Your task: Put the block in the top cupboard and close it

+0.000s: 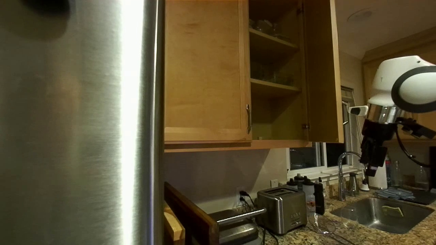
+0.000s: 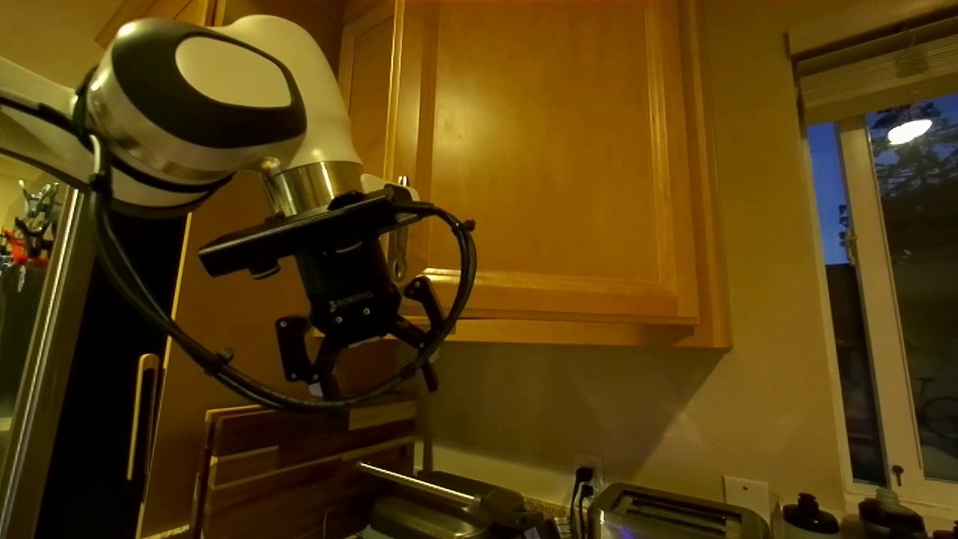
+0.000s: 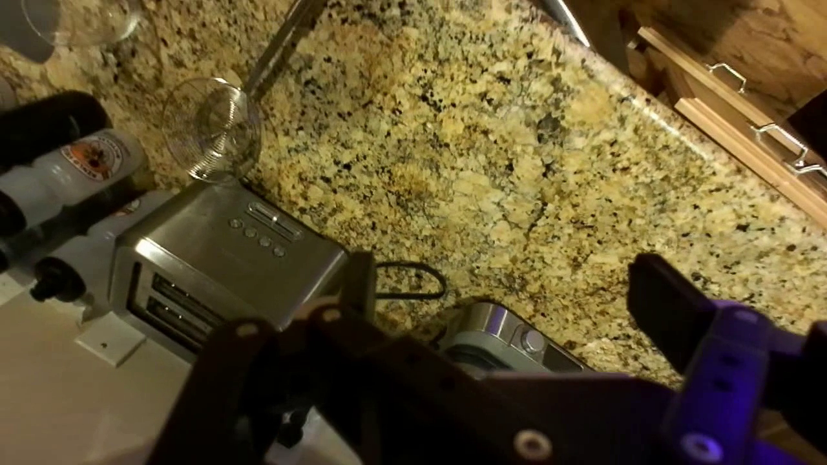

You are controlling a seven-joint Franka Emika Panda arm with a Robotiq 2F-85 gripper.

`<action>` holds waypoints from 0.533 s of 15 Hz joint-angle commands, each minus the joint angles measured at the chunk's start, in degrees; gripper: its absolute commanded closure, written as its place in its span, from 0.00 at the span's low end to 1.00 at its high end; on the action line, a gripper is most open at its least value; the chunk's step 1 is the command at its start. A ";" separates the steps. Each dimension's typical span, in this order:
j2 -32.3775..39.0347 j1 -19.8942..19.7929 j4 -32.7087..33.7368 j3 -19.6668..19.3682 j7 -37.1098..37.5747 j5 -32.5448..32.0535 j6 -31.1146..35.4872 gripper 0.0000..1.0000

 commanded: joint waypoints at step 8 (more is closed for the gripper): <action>1.48 -1.03 0.83 0.56 0.06 0.38 -0.30 0.00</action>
